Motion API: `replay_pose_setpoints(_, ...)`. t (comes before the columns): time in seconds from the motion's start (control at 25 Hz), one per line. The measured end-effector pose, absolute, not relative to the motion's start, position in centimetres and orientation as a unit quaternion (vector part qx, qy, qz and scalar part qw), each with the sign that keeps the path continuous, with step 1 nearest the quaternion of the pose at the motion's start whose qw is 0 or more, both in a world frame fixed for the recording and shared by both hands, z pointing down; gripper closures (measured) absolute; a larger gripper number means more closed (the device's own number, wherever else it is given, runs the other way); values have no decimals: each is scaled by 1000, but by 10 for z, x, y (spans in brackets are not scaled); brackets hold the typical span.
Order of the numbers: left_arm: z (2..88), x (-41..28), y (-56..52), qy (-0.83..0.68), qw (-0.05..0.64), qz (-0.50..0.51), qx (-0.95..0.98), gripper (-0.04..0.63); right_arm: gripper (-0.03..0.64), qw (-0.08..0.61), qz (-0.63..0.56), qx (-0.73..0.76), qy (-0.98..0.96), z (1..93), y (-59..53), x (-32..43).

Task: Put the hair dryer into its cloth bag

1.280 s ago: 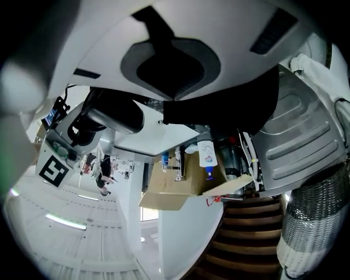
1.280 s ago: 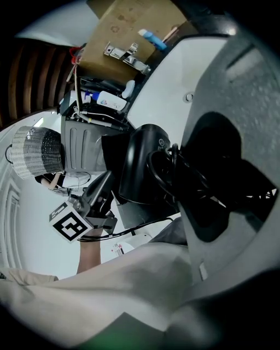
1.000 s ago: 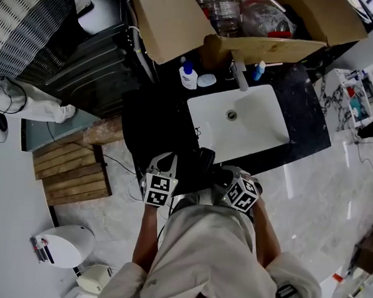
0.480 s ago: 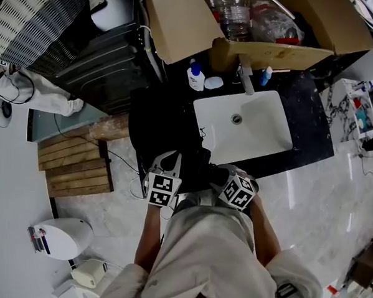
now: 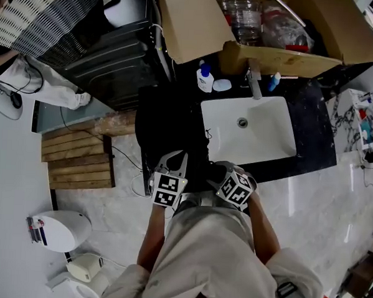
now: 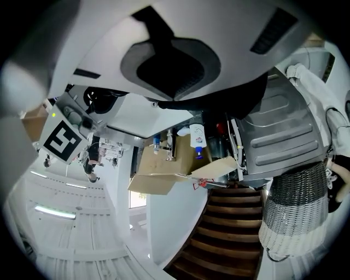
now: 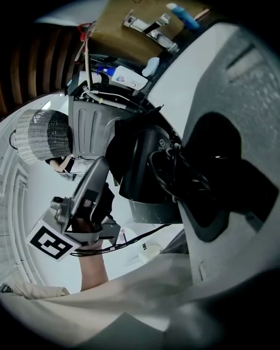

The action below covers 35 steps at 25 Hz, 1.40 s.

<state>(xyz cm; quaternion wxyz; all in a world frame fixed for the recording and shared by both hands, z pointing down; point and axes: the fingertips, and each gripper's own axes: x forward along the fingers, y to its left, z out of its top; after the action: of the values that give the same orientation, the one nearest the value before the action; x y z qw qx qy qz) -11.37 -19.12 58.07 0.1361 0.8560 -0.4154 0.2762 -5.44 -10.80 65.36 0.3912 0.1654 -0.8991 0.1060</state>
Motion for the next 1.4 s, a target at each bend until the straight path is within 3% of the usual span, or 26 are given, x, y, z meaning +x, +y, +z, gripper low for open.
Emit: replay_pose_setpoints(1.4, 572, -107, -183, -405, 178, 227, 868, 589, 430, 361, 98, 215, -902, 653, -183, -103)
